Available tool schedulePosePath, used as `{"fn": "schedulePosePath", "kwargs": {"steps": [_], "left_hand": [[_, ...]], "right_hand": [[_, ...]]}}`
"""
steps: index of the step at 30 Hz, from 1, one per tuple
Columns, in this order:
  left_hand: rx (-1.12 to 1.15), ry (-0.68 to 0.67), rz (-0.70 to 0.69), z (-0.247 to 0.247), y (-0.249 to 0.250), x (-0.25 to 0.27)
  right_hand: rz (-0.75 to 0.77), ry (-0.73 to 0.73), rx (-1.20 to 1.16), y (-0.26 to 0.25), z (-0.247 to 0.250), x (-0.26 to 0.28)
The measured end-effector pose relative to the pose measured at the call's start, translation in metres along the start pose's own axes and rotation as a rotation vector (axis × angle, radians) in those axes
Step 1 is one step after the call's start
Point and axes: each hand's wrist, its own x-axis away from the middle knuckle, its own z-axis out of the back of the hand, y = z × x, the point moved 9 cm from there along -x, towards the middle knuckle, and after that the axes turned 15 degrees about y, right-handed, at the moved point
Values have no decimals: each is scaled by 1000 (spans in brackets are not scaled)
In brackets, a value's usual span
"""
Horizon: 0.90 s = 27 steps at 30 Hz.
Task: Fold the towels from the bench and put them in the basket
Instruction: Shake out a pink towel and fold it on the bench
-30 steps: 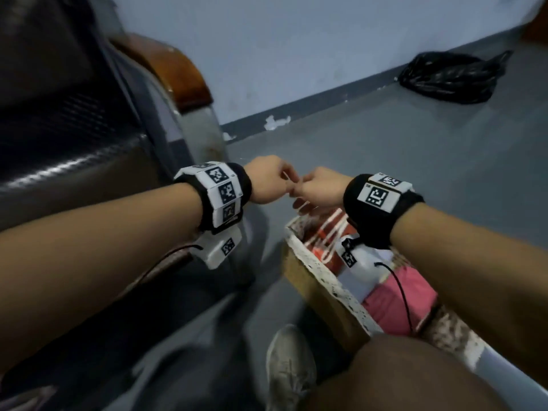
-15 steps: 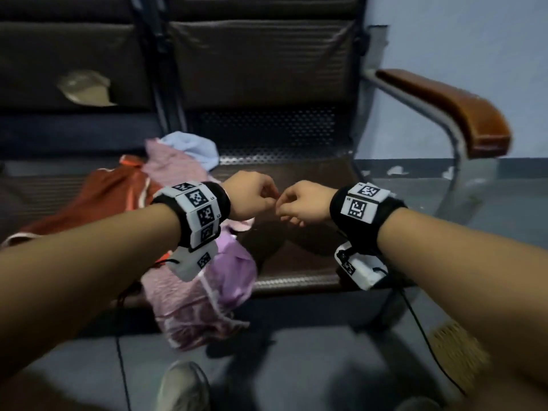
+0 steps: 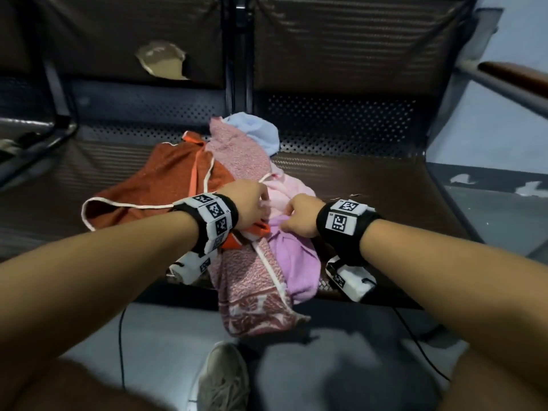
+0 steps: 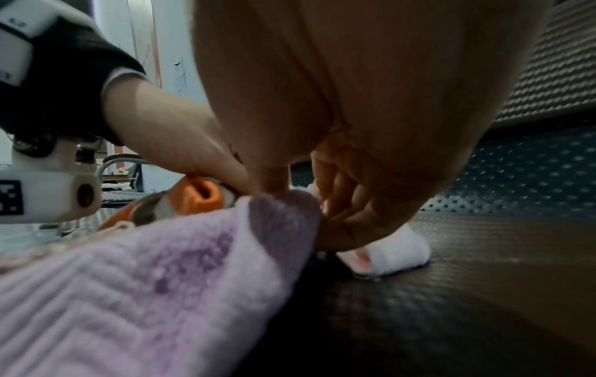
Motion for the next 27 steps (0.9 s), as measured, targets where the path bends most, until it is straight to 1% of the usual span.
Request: {"fn": "schedulePosePath", "kwargs": {"steps": [2,4,7,9,12,13,15,17,20,22,23,24,25,26,27], "left_hand": [[75,98,19,13,4,-10],[220,211,64,29,12,-22],[478,340,149,51,33,-38],[647,400,173,64,52,-48],[906,444,163,82,84,-57],[1005,426,155,86,96,-59],[1192,350,127,91,125,-62],[1268,311,75,100,153,-63],[1347,294,71,111,178,-66],[1421,211,52,109,190,-67],[1420,142,1,104,198,-66],[1360,73,-38,93,203,-65],[1243,20,-47,79,202,-65],[1077,-19,-40,63,199,-65],[895,-47,-65,49,195,-64]], "right_hand": [[-30,53,-24,13,17,2],[-66,111,-49,31,35,6],[-165,276,-100,68,70,9],[-254,380,-134,96,88,11],[-337,405,-182,129,98,14],[-331,420,-230,133,102,15],[-264,461,-410,128,117,19],[-222,491,-590,127,132,21],[-266,570,-651,142,156,28],[-313,631,-749,157,172,37],[-341,675,-791,165,182,42],[-369,727,-817,173,193,48],[-391,775,-853,180,205,53],[-408,805,-909,185,213,58],[-422,816,-976,190,217,62]]}}
